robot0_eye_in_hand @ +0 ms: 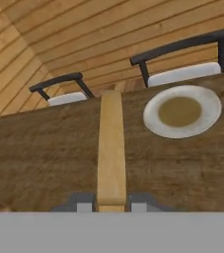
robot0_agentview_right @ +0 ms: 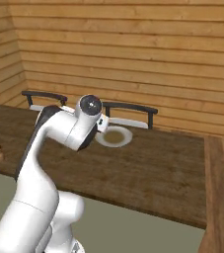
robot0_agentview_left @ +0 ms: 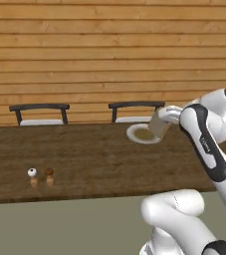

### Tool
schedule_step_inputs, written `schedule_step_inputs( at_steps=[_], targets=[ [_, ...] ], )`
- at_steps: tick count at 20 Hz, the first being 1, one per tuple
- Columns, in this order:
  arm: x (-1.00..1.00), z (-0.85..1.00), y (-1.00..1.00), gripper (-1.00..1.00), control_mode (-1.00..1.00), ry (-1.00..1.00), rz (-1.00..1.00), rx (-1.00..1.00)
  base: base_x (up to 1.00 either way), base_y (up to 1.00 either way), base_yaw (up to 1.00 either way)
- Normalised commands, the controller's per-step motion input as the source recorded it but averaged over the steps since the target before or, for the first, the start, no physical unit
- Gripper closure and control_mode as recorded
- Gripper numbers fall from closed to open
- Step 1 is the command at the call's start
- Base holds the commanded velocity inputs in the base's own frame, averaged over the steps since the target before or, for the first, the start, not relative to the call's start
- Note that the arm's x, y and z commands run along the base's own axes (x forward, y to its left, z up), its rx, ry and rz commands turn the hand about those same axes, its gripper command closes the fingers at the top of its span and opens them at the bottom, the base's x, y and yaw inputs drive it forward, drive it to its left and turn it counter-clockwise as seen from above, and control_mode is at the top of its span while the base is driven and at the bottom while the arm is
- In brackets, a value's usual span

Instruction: Start the toaster. Once the lever pops up, take the bread to the plate on the dining counter.

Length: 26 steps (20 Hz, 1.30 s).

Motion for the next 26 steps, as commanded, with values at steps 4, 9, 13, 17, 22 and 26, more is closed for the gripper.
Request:
schedule_step_inputs(
  at_steps=[4,9,13,17,22,26],
  targets=[
    [1.0,-0.29,-0.16,1.0,-1.0,0.12,0.15,0.12,0.0,0.0,0.0],
    [0.99,-0.22,-0.23,1.0,-1.0,0.2,0.09,0.2,0.0,0.0,0.0],
    [0.63,-0.54,-0.11,1.0,-1.0,0.23,0.05,0.11,0.0,0.0,0.0],
    [0.32,-0.29,-0.17,1.0,-1.0,0.03,0.05,0.02,0.0,0.0,0.0],
    [0.04,-0.2,0.0,1.0,-1.0,-0.03,0.01,0.0,0.0,0.0,0.0],
    [0.2,-0.42,0.0,1.0,-1.0,0.0,0.0,-0.01,0.0,0.0,0.0]
  ],
)
